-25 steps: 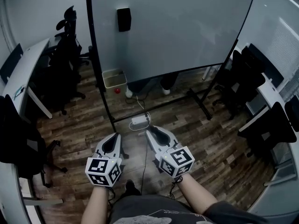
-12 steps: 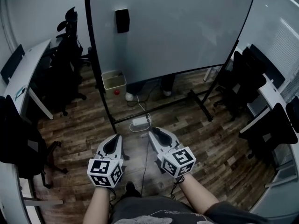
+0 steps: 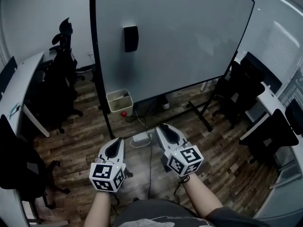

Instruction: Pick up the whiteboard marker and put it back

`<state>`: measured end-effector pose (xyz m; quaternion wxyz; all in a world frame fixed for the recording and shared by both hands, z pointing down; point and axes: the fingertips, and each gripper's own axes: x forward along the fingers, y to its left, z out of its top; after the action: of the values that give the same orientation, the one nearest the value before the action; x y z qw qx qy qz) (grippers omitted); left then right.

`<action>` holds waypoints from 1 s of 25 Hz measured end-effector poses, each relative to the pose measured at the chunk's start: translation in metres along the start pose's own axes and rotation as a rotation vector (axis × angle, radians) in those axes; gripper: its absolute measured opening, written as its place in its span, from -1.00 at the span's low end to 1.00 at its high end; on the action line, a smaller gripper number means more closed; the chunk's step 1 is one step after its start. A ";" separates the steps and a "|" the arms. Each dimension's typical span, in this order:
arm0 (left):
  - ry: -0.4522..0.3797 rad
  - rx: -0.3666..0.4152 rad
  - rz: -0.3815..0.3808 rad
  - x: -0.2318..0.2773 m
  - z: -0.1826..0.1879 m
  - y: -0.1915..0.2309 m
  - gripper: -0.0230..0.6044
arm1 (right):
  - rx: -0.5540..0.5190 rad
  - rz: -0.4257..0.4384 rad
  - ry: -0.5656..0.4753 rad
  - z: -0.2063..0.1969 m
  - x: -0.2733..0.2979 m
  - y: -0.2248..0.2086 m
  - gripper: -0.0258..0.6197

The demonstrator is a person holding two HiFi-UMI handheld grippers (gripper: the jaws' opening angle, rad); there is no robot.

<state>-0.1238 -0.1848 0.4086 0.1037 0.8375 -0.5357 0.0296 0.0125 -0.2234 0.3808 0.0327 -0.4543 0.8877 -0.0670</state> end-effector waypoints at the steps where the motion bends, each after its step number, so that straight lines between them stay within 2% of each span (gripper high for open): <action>1: 0.002 -0.001 -0.008 0.004 0.001 0.006 -0.88 | 0.004 -0.006 -0.005 0.001 0.007 0.001 -0.67; 5: 0.029 0.000 -0.032 0.021 -0.002 0.023 -0.88 | 0.020 -0.025 -0.021 0.006 0.029 -0.003 -0.67; 10: 0.045 -0.032 -0.006 0.043 -0.007 0.036 -0.88 | 0.033 0.000 -0.013 0.007 0.060 -0.019 -0.67; 19: 0.023 -0.030 0.151 0.089 0.008 0.060 -0.88 | 0.021 0.200 -0.007 0.016 0.131 -0.036 -0.67; 25: 0.024 -0.046 0.243 0.108 0.010 0.075 -0.88 | 0.044 0.295 0.000 0.015 0.171 -0.041 -0.67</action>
<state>-0.1459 -0.3134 0.4263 0.1251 0.7633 -0.6326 0.0395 -0.0529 -0.3873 0.3730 0.0522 -0.3180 0.9432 -0.0807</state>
